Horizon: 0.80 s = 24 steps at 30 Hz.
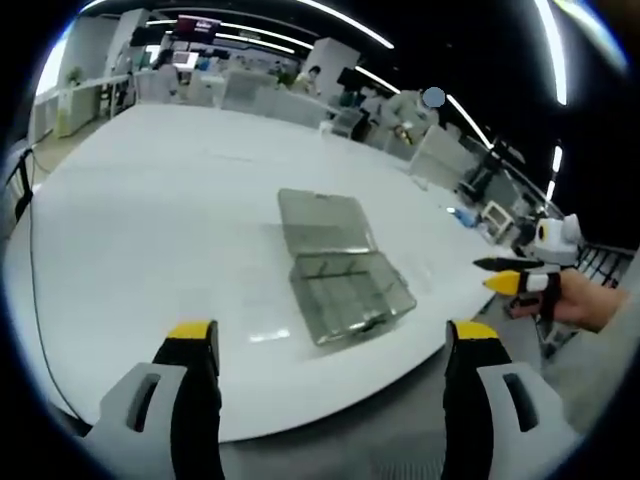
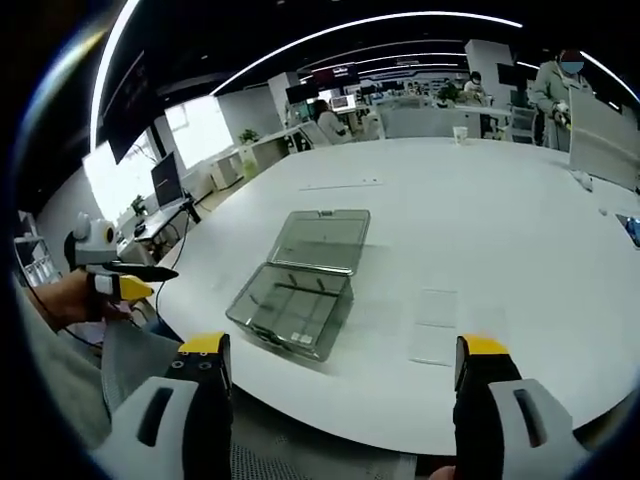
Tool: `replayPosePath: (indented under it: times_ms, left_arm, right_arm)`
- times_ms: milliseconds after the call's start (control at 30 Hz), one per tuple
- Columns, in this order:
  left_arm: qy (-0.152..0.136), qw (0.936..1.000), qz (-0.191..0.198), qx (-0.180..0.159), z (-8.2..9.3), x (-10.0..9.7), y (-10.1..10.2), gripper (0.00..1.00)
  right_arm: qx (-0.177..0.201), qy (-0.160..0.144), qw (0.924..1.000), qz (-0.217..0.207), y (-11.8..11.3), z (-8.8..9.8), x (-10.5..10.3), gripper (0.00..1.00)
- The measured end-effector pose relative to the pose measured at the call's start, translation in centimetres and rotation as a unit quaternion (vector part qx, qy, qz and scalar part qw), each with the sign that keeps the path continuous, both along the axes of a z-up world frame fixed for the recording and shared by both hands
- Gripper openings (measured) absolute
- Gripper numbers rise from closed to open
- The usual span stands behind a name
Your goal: Insert the divider into the dual guide fixture by aligning both edges with the guide slots and pushing it downward to the bottom, including one-sided entry, uneven engagement, binding, and posture correction.
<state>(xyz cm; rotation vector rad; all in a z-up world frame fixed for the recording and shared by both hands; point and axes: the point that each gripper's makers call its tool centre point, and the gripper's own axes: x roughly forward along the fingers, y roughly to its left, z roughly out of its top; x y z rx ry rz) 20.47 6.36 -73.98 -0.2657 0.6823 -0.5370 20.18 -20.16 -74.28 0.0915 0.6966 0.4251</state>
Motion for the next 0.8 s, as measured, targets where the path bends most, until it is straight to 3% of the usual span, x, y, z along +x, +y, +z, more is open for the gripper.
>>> replayPosePath:
  times_ms: [800]
  left_arm:
    - [0.015,0.9999,0.0,0.007,-0.8,0.9,0.0,0.89]
  right_arm:
    - [-0.013,0.033,0.999,-0.029,-1.9,-1.2,0.7,0.9]
